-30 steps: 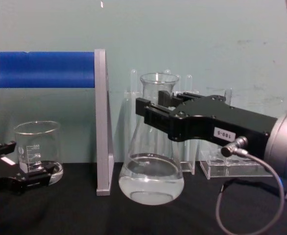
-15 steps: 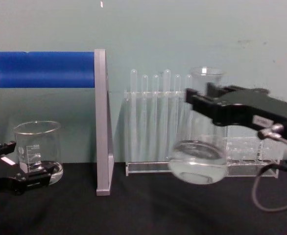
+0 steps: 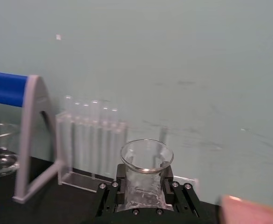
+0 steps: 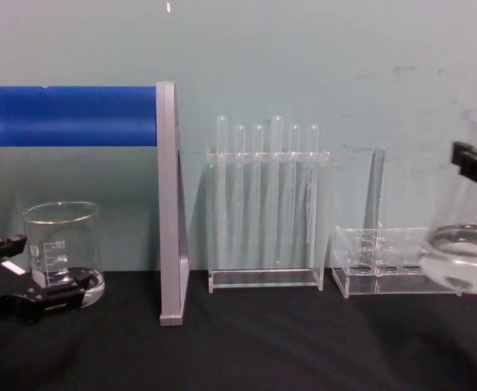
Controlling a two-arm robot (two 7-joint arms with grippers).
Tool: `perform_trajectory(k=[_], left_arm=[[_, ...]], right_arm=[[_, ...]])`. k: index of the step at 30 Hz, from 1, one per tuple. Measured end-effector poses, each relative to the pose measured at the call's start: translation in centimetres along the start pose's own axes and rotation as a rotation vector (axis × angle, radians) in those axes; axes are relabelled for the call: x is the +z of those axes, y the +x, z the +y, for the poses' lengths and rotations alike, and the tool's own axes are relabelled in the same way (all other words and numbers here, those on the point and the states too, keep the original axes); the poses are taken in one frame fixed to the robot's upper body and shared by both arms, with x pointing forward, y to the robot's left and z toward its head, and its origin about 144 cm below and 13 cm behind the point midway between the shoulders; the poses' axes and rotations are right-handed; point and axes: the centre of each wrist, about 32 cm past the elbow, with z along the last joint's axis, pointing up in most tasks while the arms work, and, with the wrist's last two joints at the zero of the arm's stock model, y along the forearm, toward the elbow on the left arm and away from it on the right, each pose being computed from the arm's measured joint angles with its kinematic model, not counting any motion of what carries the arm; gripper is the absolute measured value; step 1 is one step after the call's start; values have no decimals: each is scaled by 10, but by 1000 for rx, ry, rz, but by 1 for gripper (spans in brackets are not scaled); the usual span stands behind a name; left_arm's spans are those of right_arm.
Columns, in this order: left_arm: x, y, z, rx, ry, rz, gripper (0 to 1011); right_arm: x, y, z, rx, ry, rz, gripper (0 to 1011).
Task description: Grasp the erlenmeyer flask with one hand, shake it three times, then place it back.
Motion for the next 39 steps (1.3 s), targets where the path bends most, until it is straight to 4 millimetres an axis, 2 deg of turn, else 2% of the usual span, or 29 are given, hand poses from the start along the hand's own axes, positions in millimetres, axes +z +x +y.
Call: perform_trajectory(k=[8, 14, 21, 31, 39], left_arm=[[0, 0, 0, 0, 0, 0, 1001], [0, 0, 0, 0, 0, 0, 1001], [0, 0, 0, 0, 0, 0, 1001], [0, 0, 0, 0, 0, 0, 1001], [0, 0, 0, 0, 0, 0, 1001]], right_arm=[[1, 5, -8, -29, -6, -7, 457], [1, 0, -6, 27, -7, -2, 457], [0, -16, 1, 170, -6, 17, 457], [1, -54, 11, 502, 11, 39, 457], [1, -66, 16, 592, 20, 44, 457]])
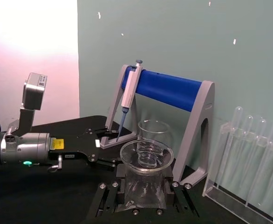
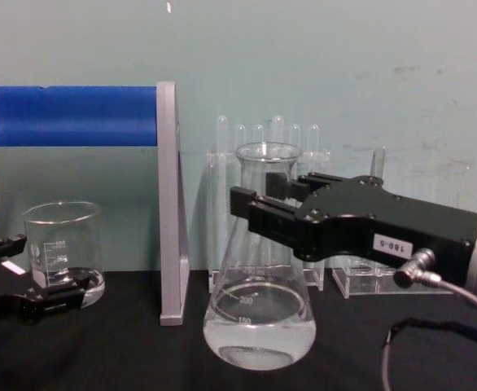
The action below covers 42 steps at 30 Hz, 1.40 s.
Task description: Grasp the erlenmeyer flask with one hand, shake it three times, then place it back.
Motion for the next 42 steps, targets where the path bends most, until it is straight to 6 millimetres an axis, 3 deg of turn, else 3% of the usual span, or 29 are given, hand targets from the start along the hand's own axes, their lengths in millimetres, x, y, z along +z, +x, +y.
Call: perform_trajectory(k=[11, 18, 31, 42], left_arm=[[0, 0, 0, 0, 0, 0, 1001], [0, 0, 0, 0, 0, 0, 1001], [0, 0, 0, 0, 0, 0, 1001], [0, 0, 0, 0, 0, 0, 1001]], right_arm=[[-1, 1, 0, -51, 14, 4, 457], [-2, 9, -11, -217, 25, 5, 457], [0, 30, -50, -559, -8, -31, 457], [1, 31, -58, -591, -16, -34, 457]])
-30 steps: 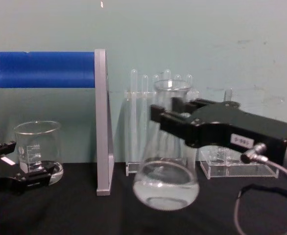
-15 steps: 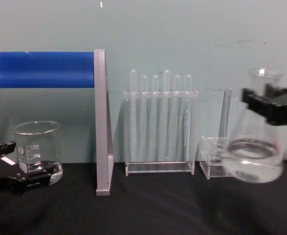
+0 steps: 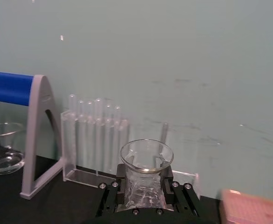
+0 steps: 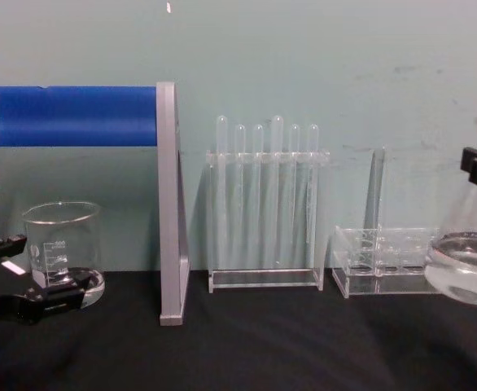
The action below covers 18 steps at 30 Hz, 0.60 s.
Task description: Grasp the erlenmeyer flask with one hand, shake it three times, then place it back.
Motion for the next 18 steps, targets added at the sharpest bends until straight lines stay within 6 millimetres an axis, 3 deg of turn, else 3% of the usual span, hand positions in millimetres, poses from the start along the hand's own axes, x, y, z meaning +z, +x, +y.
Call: perform_trajectory(k=[4, 18], left_arm=[[0, 0, 0, 0, 0, 0, 1001], [0, 0, 0, 0, 0, 0, 1001]], right_arm=[[0, -4, 3, 39, 2, 3, 457], [-2, -44, 20, 394, 2, 42, 457]])
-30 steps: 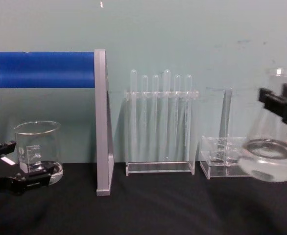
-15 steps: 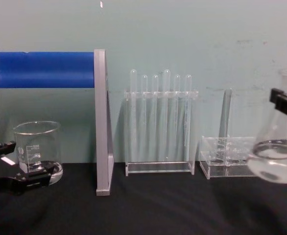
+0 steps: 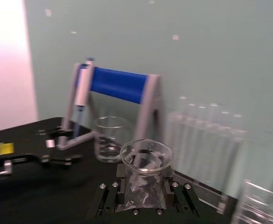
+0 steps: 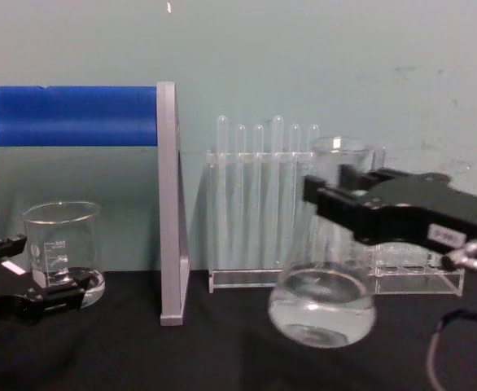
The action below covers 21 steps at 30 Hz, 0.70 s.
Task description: Grasp the erlenmeyer flask with one hand, shake it three times, then place it back.
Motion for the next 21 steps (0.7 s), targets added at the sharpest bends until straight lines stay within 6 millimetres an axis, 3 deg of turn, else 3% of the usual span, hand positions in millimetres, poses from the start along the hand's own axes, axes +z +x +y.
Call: perform_trajectory(k=[21], left_arm=[[0, 0, 0, 0, 0, 0, 1001]], right_arm=[[-2, -2, 13, 143, 9, 27, 457]])
